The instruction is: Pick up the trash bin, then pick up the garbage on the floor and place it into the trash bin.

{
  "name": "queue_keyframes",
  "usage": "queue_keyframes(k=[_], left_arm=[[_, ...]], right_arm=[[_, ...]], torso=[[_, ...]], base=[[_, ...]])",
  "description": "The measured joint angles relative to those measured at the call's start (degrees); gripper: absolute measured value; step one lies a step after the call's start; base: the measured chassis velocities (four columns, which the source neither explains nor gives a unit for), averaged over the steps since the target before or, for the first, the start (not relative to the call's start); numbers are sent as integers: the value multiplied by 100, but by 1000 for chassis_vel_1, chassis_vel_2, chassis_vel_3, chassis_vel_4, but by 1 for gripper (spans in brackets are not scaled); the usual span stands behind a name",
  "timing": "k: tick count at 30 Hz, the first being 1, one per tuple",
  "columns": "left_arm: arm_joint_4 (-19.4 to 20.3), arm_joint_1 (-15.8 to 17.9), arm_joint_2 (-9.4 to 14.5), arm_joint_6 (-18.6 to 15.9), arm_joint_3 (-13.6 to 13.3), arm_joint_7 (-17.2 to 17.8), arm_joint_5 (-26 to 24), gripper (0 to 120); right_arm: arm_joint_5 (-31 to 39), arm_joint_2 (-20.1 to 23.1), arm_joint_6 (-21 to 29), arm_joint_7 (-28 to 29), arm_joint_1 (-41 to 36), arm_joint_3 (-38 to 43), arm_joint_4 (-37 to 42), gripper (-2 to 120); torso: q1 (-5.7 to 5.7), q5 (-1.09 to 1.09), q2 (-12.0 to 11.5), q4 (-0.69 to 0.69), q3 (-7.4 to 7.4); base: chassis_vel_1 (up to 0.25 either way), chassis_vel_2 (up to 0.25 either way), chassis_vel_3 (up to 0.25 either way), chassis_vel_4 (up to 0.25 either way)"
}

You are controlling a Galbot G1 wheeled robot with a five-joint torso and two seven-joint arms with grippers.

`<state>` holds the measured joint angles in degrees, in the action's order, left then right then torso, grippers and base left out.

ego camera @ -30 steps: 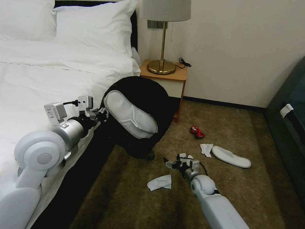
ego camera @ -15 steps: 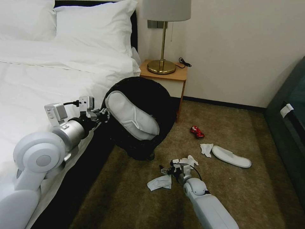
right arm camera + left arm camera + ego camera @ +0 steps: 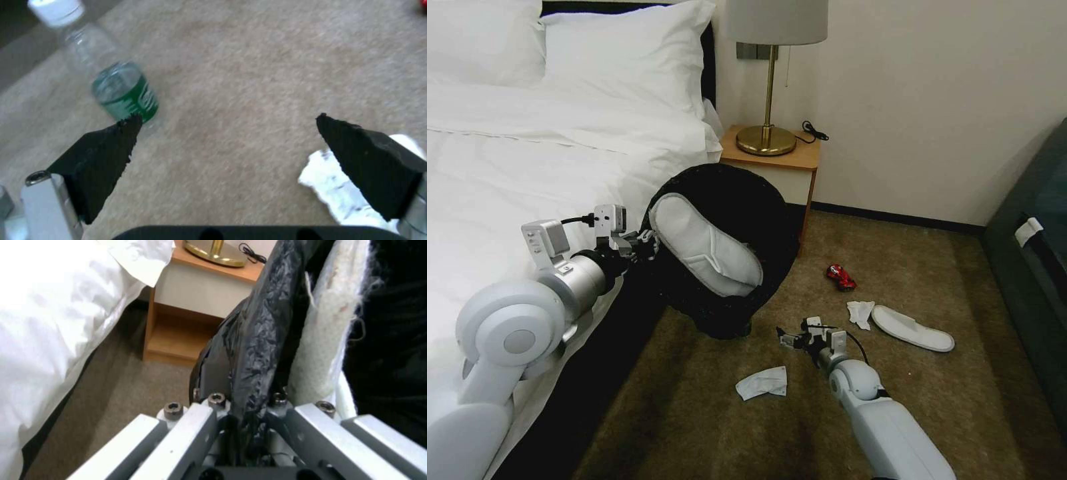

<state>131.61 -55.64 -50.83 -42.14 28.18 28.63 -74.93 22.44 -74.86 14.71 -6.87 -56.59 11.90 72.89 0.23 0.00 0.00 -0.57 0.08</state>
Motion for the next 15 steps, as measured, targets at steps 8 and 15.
queue_keyframes(k=[8,15], left_arm=[[-35,47,-11,0,-49,-5,3,1],[-57,46,-24,0,-48,-15,4,1]], right_arm=[[-6,-20,5,-159,-101,-201,27,100],[-14,105,5,-332,-241,-503,184,100]], torso=[[0,1,0,0,0],[0,0,0,1,0]], base=[[0,0,0,0],[0,0,0,0]])
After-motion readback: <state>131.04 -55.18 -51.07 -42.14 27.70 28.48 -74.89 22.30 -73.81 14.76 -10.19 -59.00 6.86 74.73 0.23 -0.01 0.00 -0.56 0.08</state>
